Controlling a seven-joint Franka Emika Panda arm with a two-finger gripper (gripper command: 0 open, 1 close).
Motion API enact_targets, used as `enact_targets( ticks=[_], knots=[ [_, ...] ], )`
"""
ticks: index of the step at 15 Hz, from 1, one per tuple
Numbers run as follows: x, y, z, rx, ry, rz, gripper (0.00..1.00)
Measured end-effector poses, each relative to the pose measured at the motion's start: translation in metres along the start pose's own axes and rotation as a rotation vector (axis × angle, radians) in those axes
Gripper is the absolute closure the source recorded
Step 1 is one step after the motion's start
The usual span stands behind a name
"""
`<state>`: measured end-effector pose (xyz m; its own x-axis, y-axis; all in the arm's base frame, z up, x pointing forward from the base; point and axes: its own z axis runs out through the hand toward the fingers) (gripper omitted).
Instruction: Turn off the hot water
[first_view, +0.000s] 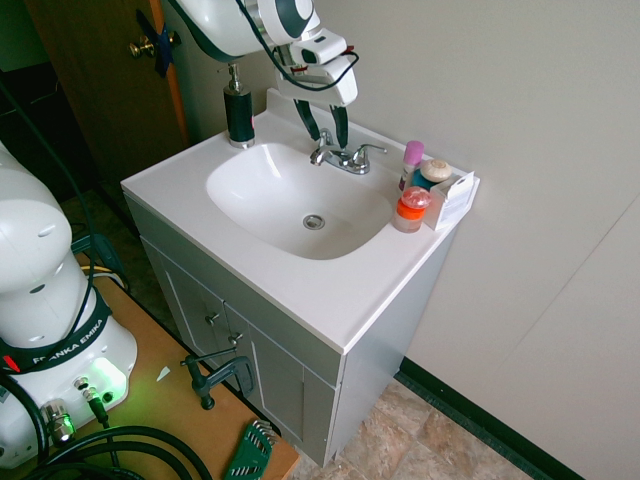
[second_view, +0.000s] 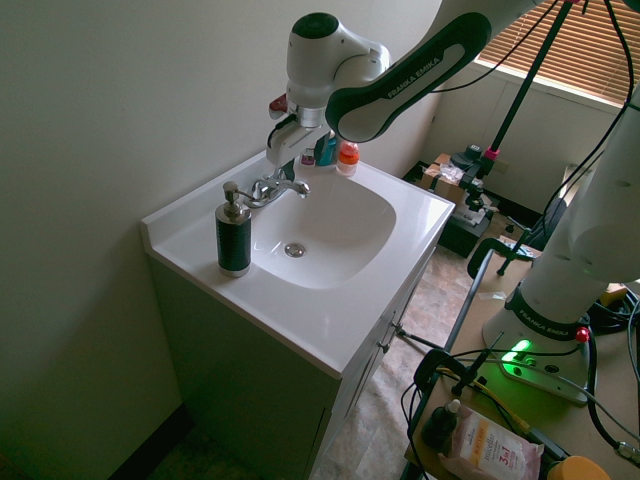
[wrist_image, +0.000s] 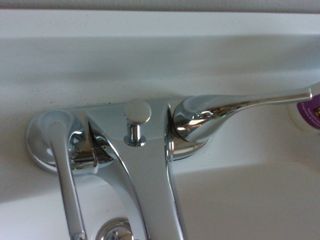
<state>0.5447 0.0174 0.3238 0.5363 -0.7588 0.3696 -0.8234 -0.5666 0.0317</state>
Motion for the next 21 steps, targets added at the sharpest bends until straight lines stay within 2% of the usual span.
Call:
enact_targets(
  ticks=[8, 15, 18, 21],
  knots=[
    [-0.009, -0.045, 0.025, 0.030, 0.031, -0.043, 0.00],
    [-0.029, -0.072, 0.003, 0.086, 0.026, -0.060, 0.00],
    [-0.028, -0.063, 0.003, 0.093, -0.007, -0.026, 0.00],
    [-0.031, -0.009, -0.002, 0.067, -0.070, -0.017, 0.00]
  ],
)
